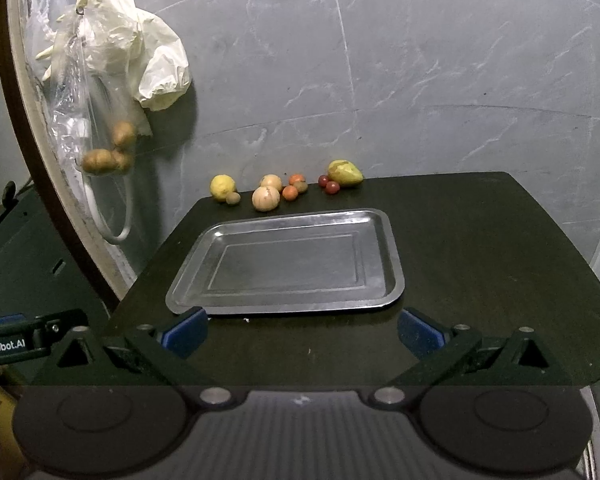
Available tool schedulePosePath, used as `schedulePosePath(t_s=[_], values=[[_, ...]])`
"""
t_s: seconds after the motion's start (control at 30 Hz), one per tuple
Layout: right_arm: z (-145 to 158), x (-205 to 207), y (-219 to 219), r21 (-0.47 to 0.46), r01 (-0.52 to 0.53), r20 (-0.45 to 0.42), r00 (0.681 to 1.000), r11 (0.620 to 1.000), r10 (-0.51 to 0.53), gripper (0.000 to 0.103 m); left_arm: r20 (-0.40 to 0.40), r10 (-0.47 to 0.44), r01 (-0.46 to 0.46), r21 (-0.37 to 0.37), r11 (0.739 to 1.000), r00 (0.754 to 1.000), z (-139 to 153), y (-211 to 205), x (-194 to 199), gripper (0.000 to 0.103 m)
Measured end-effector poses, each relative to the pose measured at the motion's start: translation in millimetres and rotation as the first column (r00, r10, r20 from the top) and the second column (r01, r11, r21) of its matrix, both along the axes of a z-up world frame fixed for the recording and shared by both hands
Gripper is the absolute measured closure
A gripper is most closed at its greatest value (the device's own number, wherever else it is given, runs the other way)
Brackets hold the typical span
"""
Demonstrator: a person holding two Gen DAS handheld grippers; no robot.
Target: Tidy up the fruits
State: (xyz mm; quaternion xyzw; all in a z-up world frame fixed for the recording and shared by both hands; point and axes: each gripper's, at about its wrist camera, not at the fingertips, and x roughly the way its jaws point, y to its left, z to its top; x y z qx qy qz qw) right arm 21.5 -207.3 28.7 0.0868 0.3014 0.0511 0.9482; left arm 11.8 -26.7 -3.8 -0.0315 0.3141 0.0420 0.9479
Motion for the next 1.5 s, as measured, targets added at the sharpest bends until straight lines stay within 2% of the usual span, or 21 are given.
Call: schedulePosePath(t_s=[0.53, 0.87, 1.0, 1.17, 1.5], values=[[-7, 36, -23, 0.009, -0.081, -0.047, 0.996, 0.997, 0.081, 0.0, -0.034, 0.062, -0.062, 0.008, 0.998, 0.998, -1, -26, 26, 0.001], [-5, 79, -57, -0.014, -0.157, -0.017, 0.987, 0.987, 0.157, 0.0, -0.027, 0.146, -0.146, -0.003, 0.989, 0.989, -2, -58, 64, 0.001], [0, 96, -73, -0.021, -0.197, 0.007, 0.98, 0.98, 0.198, 0.0, -0.036, 0.184, -0.184, -0.005, 0.983, 0.982, 2, -73, 77, 0.001], [4, 109, -87, -0.025, -0.227, 0.035, 0.973, 0.974, 0.227, 0.0, -0.047, 0.231, -0.23, 0.028, 0.973, 0.972, 6, -87, 84, 0.001], [-2, 116, -100, 0.037, -0.264, 0.046, 0.964, 0.964, 0.263, 0.0, -0.083, 0.329, -0.324, 0.075, 0.943, 0.94, 23, -74, 104, 0.001]])
